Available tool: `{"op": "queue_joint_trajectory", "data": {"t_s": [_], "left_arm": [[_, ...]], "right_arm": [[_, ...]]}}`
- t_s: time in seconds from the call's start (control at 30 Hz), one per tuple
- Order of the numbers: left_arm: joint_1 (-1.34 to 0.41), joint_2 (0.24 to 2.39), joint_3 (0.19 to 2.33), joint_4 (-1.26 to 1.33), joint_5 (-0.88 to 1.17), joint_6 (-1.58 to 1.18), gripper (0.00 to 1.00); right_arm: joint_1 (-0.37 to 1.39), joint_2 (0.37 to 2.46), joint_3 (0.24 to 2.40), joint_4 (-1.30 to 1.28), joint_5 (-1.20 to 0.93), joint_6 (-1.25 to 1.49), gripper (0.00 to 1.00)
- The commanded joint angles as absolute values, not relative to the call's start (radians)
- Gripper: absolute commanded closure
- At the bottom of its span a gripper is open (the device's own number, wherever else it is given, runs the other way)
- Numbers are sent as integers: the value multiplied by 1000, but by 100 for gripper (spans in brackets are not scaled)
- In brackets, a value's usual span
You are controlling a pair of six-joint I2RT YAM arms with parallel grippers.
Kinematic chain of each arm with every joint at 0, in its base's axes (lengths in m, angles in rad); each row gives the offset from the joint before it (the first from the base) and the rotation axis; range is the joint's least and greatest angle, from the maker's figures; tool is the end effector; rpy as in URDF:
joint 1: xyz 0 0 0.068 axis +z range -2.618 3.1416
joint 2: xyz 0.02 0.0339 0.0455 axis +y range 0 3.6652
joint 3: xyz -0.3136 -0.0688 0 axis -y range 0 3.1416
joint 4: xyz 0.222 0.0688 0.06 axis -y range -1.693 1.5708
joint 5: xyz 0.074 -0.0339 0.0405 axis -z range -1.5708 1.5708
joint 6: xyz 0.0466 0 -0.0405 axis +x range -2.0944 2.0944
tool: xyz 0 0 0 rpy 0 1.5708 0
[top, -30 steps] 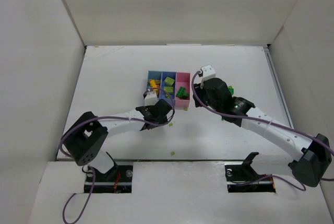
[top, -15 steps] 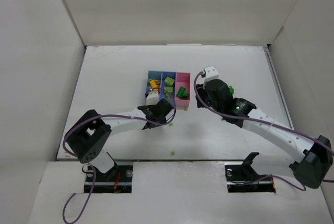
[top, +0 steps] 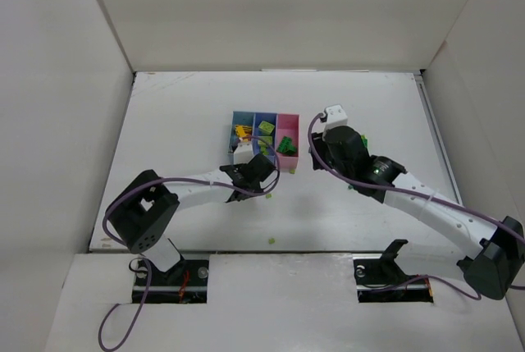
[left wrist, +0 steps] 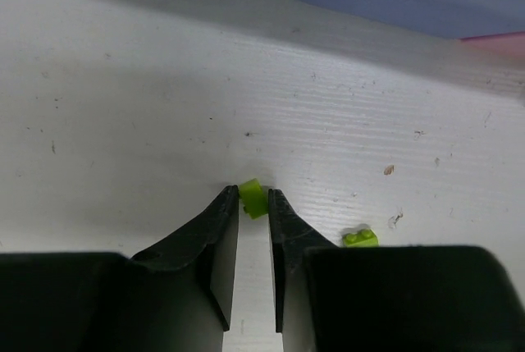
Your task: Sort the legos into containers by color
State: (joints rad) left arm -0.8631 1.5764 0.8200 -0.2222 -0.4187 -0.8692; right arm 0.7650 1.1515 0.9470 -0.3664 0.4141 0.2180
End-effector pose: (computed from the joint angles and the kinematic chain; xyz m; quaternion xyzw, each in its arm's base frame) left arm 0.2026 -0.2076 0.2216 -0.0635 0.9354 -0.0887 0.3363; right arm 0.1717 0.1389 0.3506 -0.1371 0.8536 0.0624 0.4988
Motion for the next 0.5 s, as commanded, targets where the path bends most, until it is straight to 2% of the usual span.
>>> {"op": "queue_joint_trajectory", "data": {"t_s": [0.0,0.23,0.47], "left_arm": [[-874,1557,827,-233,-411,-876,88],[-874,1479,877,-290,-442,-865,89],[-842,1413,1054,-310,-549,-760,89]], "right_arm": [[755,1127,940,-350,445,232,44],[746,1118,940,-350,456,232,44],[726,1072,879,-371,456,252,44]]}}
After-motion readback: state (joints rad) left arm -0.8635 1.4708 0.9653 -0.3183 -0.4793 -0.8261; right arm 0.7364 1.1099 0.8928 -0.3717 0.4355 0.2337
